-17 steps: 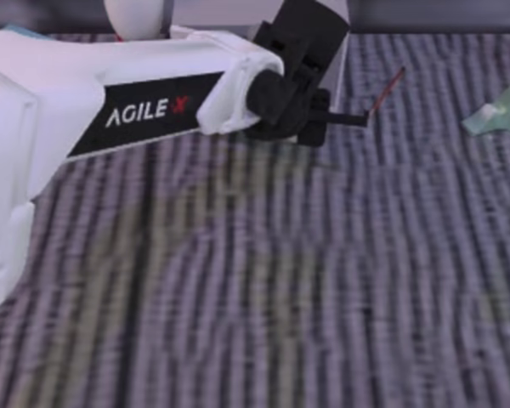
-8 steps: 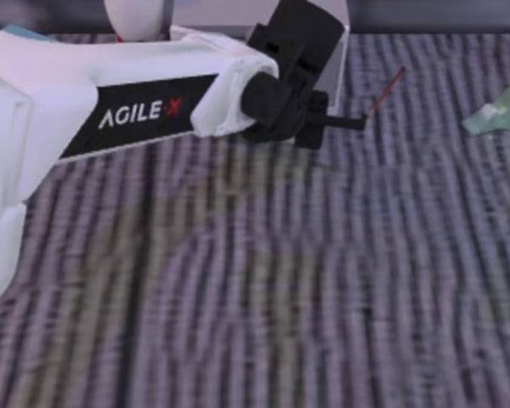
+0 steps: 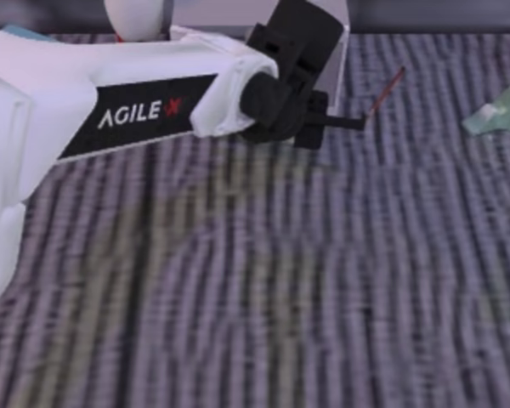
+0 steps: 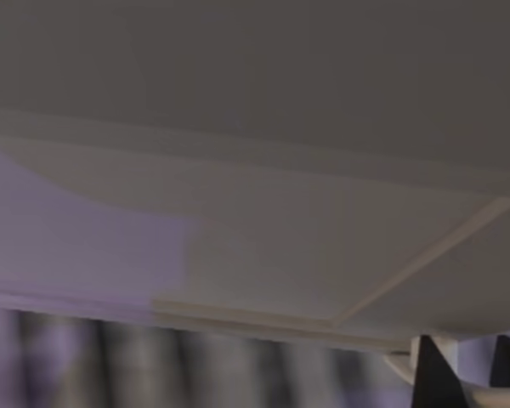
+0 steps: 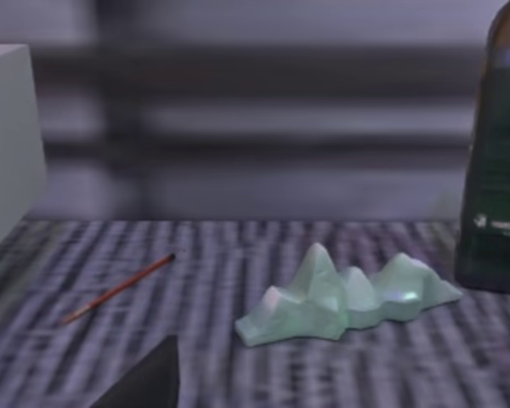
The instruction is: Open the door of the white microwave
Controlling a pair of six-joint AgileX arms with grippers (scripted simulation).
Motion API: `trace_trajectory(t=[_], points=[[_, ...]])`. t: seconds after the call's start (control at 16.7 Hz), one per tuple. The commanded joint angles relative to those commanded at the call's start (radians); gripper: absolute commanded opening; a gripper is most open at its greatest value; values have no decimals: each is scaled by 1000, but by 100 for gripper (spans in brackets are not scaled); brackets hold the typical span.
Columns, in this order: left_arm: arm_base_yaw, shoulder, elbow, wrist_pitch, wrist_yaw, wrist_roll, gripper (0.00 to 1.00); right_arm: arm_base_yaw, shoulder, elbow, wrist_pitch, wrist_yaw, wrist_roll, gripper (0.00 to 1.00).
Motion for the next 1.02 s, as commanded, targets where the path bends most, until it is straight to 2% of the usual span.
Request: trace_trajectory(t=[0.6,1.02], points=[[0,0,0,0,0,0,0,0,0,0,0,0,0,100],[13,-50,-80,45,52,66,0,0,0,0,0,0,0,100]])
